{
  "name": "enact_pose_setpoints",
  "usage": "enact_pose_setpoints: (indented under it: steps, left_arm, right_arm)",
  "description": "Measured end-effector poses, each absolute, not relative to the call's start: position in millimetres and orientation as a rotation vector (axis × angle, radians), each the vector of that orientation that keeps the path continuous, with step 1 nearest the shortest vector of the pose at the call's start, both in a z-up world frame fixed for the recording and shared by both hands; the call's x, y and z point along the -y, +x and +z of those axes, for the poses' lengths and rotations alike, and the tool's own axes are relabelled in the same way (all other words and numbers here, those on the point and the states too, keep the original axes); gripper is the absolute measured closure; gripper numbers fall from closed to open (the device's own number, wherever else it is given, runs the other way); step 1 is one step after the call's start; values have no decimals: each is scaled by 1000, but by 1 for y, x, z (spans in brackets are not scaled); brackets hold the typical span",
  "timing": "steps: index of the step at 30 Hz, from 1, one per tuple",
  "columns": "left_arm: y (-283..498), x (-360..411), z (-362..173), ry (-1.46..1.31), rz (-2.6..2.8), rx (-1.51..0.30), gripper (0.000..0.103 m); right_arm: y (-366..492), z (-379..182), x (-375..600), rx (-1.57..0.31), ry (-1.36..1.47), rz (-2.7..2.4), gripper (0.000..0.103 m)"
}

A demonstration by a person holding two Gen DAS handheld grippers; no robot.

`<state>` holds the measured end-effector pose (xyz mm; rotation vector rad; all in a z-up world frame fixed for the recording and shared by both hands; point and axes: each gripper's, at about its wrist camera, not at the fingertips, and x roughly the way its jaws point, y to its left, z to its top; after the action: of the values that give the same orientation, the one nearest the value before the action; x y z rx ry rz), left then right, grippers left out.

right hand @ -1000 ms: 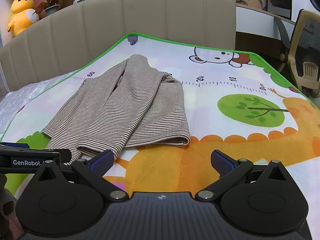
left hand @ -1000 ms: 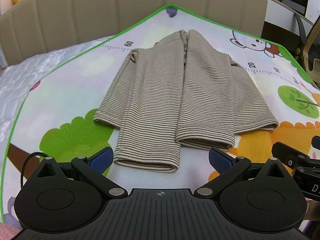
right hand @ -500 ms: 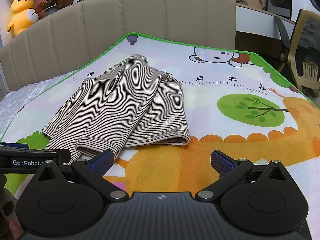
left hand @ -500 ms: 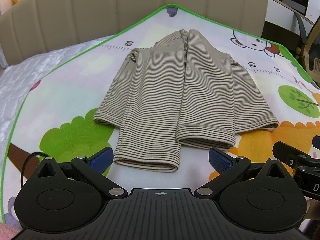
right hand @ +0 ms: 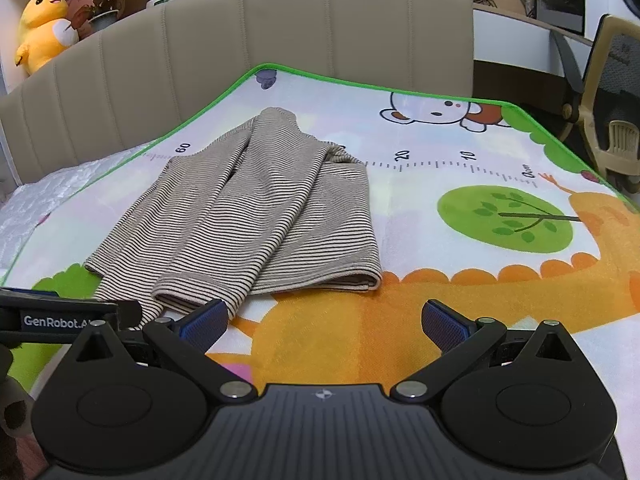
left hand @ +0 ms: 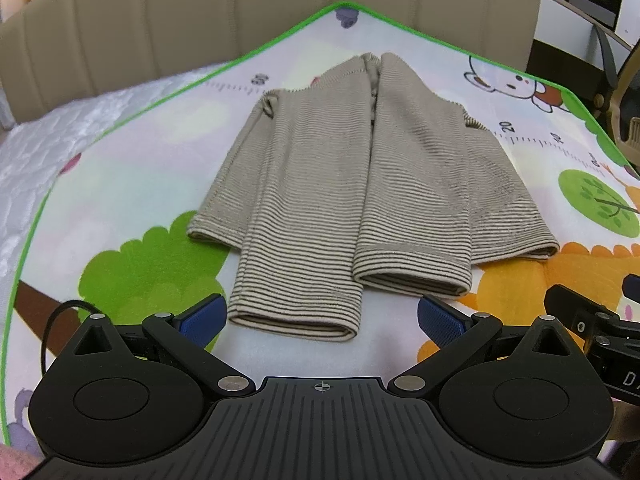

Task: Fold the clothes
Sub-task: 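Grasp the shirt hem with the left gripper while the right gripper grasps the hem beside it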

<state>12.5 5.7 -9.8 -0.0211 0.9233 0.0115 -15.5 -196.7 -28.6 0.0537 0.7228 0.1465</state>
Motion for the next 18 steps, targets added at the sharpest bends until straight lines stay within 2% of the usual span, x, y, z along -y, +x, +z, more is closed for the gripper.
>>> enact_pose_setpoints:
  steps: [4,9,18]
  left_arm:
    - [36,-15,-7,-77,-39,-974,0]
    - [80,-36,6,-83,-92,-908,0]
    - [149,-82,-36,-69,-36,-1007,2]
  right_arm:
    - [5,-26,202,-714,96,231,0]
    - [64,-37,229,-737,238,290,0]
    - [167,-82,258,-860,348,284,0]
